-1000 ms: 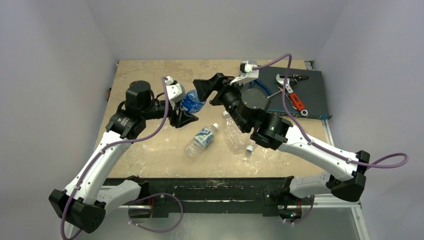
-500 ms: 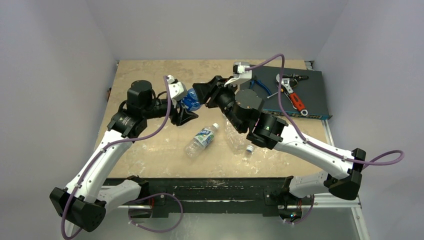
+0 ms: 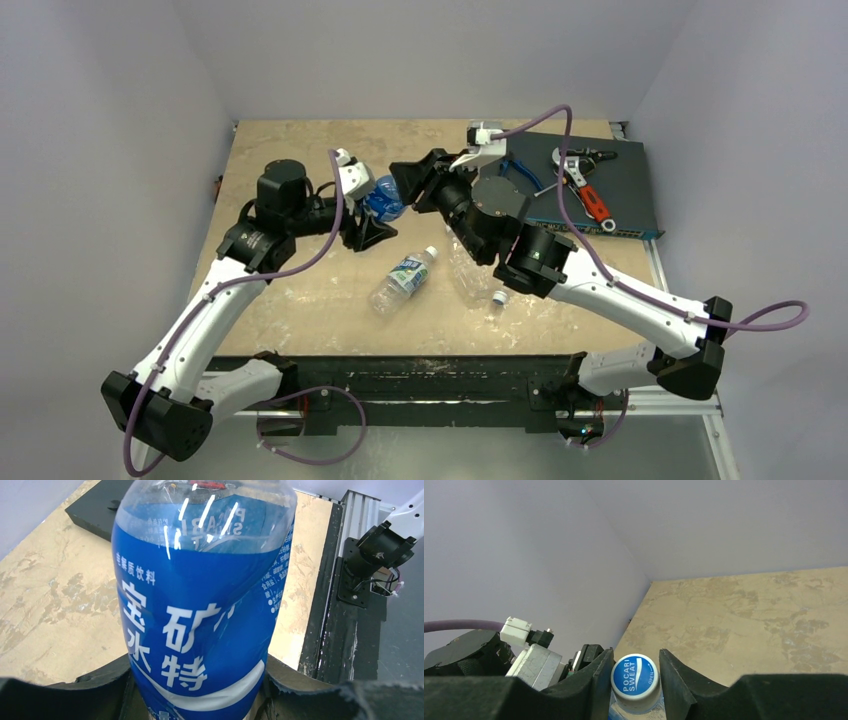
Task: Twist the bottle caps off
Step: Unscrew the bottle cap from the plastic bottle.
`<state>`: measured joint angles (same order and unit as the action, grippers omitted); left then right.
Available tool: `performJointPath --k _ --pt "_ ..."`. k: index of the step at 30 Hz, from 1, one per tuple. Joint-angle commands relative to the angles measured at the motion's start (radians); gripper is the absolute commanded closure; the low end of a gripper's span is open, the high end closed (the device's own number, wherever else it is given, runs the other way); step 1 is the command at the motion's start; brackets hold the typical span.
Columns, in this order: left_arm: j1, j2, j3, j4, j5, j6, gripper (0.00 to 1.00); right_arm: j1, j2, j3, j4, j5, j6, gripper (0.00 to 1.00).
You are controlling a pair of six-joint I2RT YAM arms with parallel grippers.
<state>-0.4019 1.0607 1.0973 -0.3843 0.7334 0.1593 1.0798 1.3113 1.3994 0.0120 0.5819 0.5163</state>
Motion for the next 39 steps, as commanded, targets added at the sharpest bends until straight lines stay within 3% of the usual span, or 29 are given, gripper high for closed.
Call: performJointPath --k 1,6,11,18,21,24,30,34,35,36,37,38,39 --pt "0.000 -0.001 0.002 0.024 0.024 -0.025 0.71 -0.001 -0.001 0.047 0.012 0.021 -0.024 0.62" --pt "0.000 0.005 0.010 0.031 0.033 -0.047 0.71 -0.001 0.002 0.048 0.001 0.014 -0.025 0.76" --pt "0.000 0.032 0.073 -0.015 0.112 -0.066 0.71 -0.001 -0.008 0.048 0.018 -0.083 -0.067 0.99" --pt "0.000 0.036 0.162 -0.099 0.381 -0.083 0.68 -0.013 -0.082 0.005 0.081 -0.429 -0.223 1.00" --pt "0.000 0.025 0.176 -0.045 0.475 -0.147 0.68 -0.023 -0.127 -0.033 0.117 -0.608 -0.248 1.00" --pt "0.000 0.020 0.175 0.057 0.549 -0.315 0.69 -0.034 -0.153 -0.059 0.151 -0.735 -0.252 1.00" --pt "0.000 0.012 0.178 0.129 0.616 -0.419 0.69 -0.050 -0.163 -0.053 0.179 -0.886 -0.257 1.00" --pt "0.000 0.010 0.177 0.125 0.602 -0.413 0.69 -0.056 -0.159 -0.028 0.136 -0.889 -0.274 1.00" --pt "0.000 0.010 0.179 0.115 0.582 -0.393 0.70 -0.057 -0.162 -0.025 0.121 -0.836 -0.276 0.97" --pt "0.000 0.012 0.185 0.084 0.546 -0.372 0.70 -0.057 -0.166 -0.021 0.111 -0.779 -0.275 0.79" --pt "0.000 0.014 0.198 0.027 0.499 -0.314 0.69 -0.057 -0.170 -0.020 0.102 -0.702 -0.270 0.51" --pt "0.000 0.018 0.216 -0.042 0.428 -0.237 0.68 -0.057 -0.175 -0.019 0.086 -0.586 -0.256 0.31" --pt "0.000 0.022 0.223 -0.076 0.353 -0.180 0.68 -0.057 -0.177 -0.013 0.069 -0.487 -0.249 0.20"
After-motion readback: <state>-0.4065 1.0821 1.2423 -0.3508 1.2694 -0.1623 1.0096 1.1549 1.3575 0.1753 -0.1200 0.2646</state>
